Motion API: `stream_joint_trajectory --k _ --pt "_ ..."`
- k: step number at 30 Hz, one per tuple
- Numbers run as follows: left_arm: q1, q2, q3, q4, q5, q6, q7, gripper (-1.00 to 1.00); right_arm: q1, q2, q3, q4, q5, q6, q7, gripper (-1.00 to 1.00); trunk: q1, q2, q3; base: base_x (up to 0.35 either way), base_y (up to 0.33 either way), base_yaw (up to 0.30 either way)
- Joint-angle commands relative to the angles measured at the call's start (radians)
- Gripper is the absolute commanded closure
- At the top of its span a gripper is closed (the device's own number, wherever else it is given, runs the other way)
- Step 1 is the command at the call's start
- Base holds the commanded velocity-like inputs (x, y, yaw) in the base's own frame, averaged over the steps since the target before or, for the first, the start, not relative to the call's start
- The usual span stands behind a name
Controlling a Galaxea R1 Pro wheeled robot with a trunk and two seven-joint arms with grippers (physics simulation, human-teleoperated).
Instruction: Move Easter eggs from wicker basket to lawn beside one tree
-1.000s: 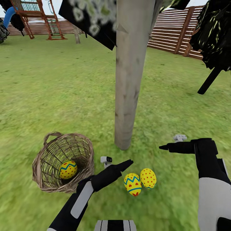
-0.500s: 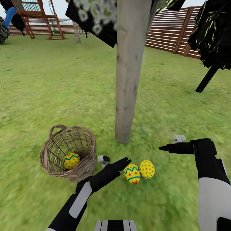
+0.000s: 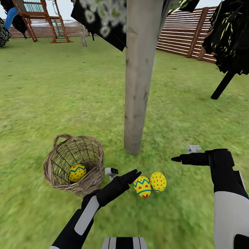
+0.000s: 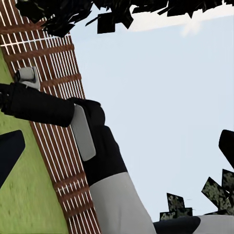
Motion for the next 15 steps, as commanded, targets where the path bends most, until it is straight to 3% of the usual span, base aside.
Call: stream_joint_trajectory --k 1,4,7,11,15 --pt "-0.001 0.000 -0.001 -0.002 0.008 0.008 0.000 -1.00 -0.001 0.000 -0.001 -0.003 0.009 0.005 0.012 -1.00 0.000 0.000 -0.001 0.000 0.000 0.000" --pt "-0.001 0.000 -0.001 -0.009 0.008 0.009 -0.009 -1.00 -0.001 -0.001 0.008 -0.008 0.010 0.005 0.013 -1.00 0.000 0.000 -0.001 -0.026 0.017 0.000" --pt "-0.001 0.000 -0.001 -0.009 0.008 0.009 -0.026 -1.00 0.002 -0.003 0.064 -0.009 0.011 0.005 0.013 -1.00 0.000 0.000 -0.001 -0.195 0.158 0.000" --pt "-0.001 0.000 -0.001 -0.010 0.008 0.009 -0.027 -1.00 0.006 0.000 0.072 -0.009 0.011 0.005 0.013 -1.00 0.000 0.000 -0.001 -0.235 0.194 0.025" --pt "-0.001 0.001 -0.001 -0.011 0.008 0.010 -0.034 -1.00 0.008 0.001 0.073 -0.008 0.011 0.006 0.011 -1.00 0.000 0.000 -0.001 -0.238 0.197 0.209"
